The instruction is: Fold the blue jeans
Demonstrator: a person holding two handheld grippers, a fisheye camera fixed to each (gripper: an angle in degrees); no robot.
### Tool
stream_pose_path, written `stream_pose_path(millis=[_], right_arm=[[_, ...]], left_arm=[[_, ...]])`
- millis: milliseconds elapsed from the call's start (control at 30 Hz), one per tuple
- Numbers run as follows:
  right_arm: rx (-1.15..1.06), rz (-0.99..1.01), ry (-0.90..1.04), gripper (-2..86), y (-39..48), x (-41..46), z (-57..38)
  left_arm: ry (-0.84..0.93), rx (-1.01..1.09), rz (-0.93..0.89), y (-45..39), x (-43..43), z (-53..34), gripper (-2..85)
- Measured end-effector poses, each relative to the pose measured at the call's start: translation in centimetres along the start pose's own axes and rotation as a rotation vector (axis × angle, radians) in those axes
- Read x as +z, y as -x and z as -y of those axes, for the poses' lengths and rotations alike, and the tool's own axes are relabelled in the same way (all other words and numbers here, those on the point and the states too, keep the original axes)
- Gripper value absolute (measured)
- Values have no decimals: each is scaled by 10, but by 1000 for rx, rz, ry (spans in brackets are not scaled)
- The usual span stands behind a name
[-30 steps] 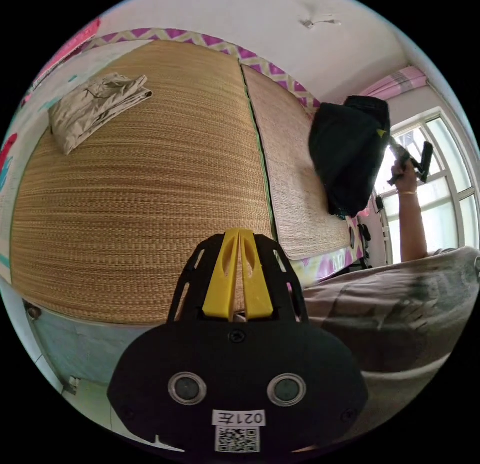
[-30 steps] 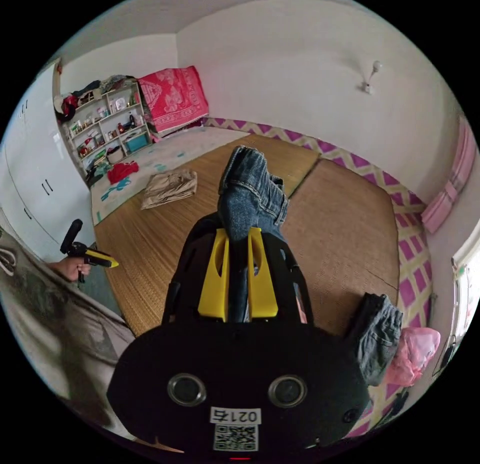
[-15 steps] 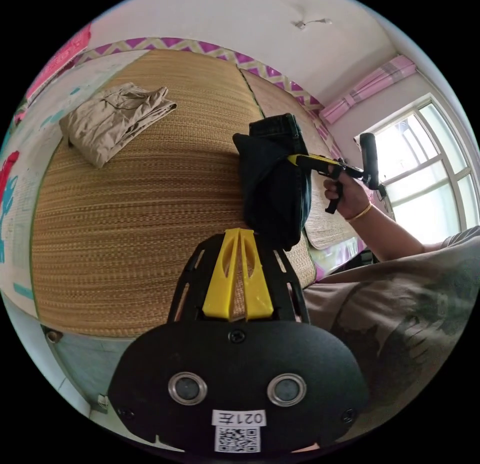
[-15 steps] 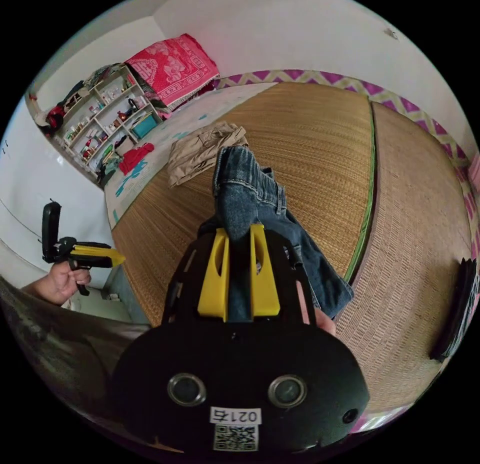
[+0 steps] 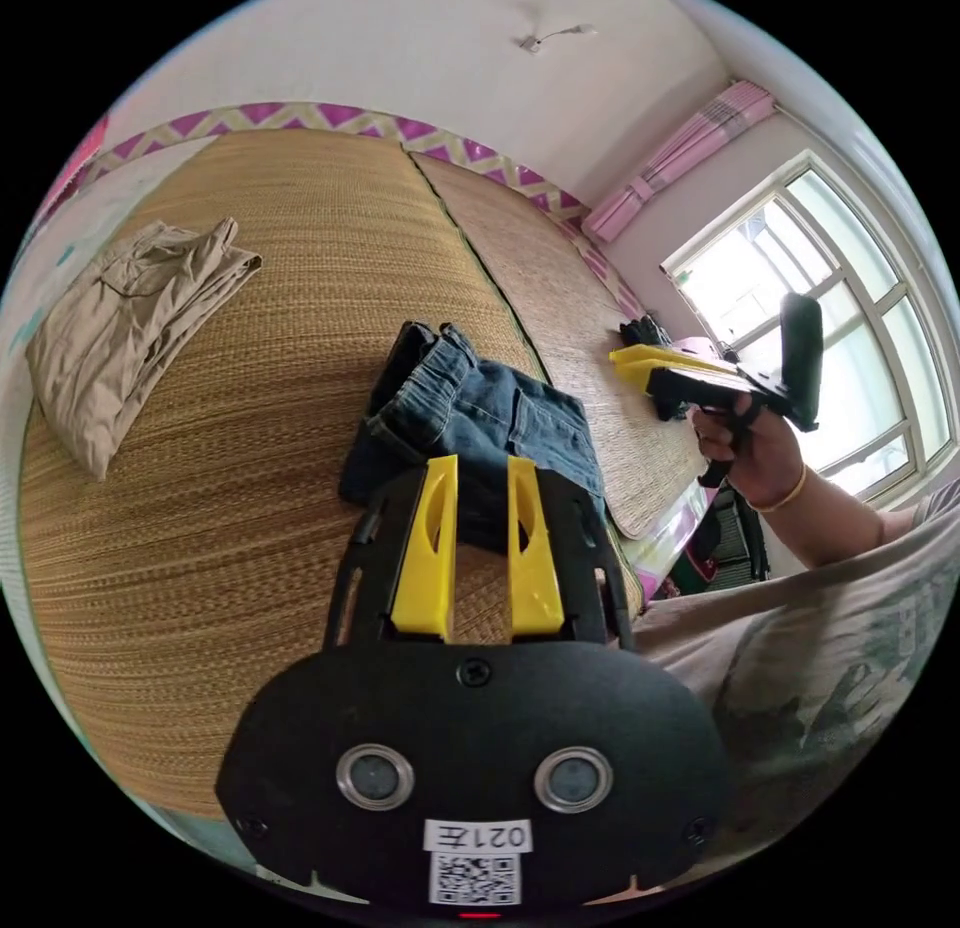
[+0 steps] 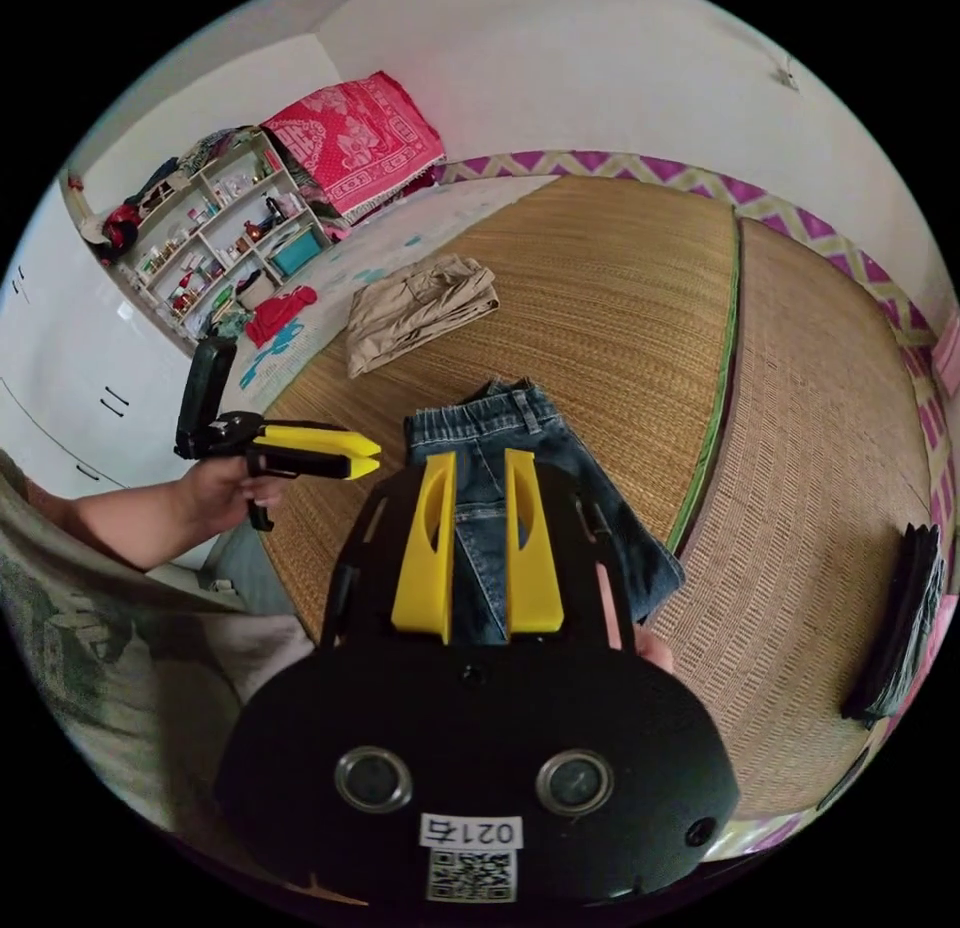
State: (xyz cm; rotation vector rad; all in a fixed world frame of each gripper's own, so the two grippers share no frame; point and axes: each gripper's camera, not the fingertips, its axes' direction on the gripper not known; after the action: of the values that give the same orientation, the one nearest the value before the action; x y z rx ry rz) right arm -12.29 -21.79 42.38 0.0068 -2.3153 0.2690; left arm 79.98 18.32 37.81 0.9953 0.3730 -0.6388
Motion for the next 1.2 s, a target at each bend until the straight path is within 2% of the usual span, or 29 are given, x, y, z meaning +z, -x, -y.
stream_pose_path(millis=[67, 133, 233, 400, 467, 567, 633, 733, 833, 900, 1000, 1067, 1200], right_arm=[[-14, 8, 13, 73, 12, 15, 2], [-43, -12, 106, 63, 25, 37, 8], [-172, -119, 177, 55, 58, 69, 14], [-321, -213, 239, 150, 121, 137, 26], [-302, -270, 240, 162, 126, 161, 30], [-217, -381, 261, 127, 114, 195, 35], [-169, -348, 277, 97, 100, 203, 35], [-39, -205, 194, 71, 65, 165, 29], [147, -32, 33, 65, 7, 80, -4], [317, 88, -104, 64, -52, 3, -62], [522, 122, -232, 64, -113, -70, -164], [652, 68, -291, 63, -137, -96, -232], [1022, 2, -403, 62, -181, -97, -379]], left_arm=[[12, 17, 39, 3, 1, -8, 62], [21, 23, 63, 6, 1, -18, 44], [49, 4, 97, 12, 1, -34, 5], [56, -38, 146, 13, -1, -54, -8], [77, -36, 142, 10, 2, -57, -7], [107, -38, 147, 7, 11, -57, -5], [132, -37, 157, 5, 19, -54, -4], [141, -19, 156, -1, 32, -43, 1], [92, 33, 122, -16, 46, -25, 12], [48, 93, 99, -31, 57, -12, 29], [4, 218, 79, -58, 81, 11, 62], [19, 304, 73, -79, 108, 29, 85], [109, 369, 101, -96, 156, 48, 95]])
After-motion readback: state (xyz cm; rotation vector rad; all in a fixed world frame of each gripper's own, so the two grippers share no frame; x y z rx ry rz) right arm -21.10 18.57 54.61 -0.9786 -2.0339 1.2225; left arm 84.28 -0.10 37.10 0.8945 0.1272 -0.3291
